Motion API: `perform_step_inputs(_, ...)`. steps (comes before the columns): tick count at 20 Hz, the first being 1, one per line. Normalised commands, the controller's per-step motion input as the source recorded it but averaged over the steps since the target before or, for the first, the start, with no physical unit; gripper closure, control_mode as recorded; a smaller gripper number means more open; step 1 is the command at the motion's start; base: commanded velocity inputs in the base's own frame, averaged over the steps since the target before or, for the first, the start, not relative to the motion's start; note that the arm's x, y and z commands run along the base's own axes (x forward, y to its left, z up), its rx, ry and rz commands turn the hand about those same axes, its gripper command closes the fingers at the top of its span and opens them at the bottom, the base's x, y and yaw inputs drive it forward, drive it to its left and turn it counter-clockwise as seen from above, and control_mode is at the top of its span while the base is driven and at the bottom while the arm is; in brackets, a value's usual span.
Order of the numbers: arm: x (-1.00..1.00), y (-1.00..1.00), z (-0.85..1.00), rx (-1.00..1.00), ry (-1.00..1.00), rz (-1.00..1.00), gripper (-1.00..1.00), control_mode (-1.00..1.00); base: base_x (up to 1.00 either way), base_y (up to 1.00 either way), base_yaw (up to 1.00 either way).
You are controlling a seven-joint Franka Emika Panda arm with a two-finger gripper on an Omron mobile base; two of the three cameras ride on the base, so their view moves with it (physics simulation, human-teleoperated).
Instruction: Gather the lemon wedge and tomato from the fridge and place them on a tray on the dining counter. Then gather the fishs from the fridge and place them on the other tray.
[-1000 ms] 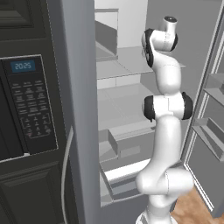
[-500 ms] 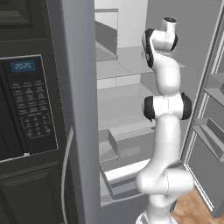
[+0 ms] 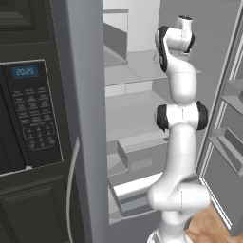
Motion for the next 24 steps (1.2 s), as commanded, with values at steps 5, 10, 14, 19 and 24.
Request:
perform_step_inputs(5,-0.72,0.4,-0.27,0.05,0.0,0.0,1.0,-1.0,0.0,0.0,0.0)
perform_step_inputs(10,-0.77,0.41,-0.57,0.03,0.0,0.0,1.0,-1.0,0.0,0.0,0.0)
perform_step_inputs(14,-0.71,0.28,-0.58,0.05,-0.01,0.0,1.0,-1.0,0.0,0.0,0.0)
perform_step_inputs(19,-0.36,0.36,-0.18,0.02,-0.07,0.0,1.0,-1.0,0.0,0.0,0.0)
perform_step_inputs(24,-0.56,0.35,-0.03,0.0,-0.07,0.0,1.0,-1.0,0.0,0.0,0.0)
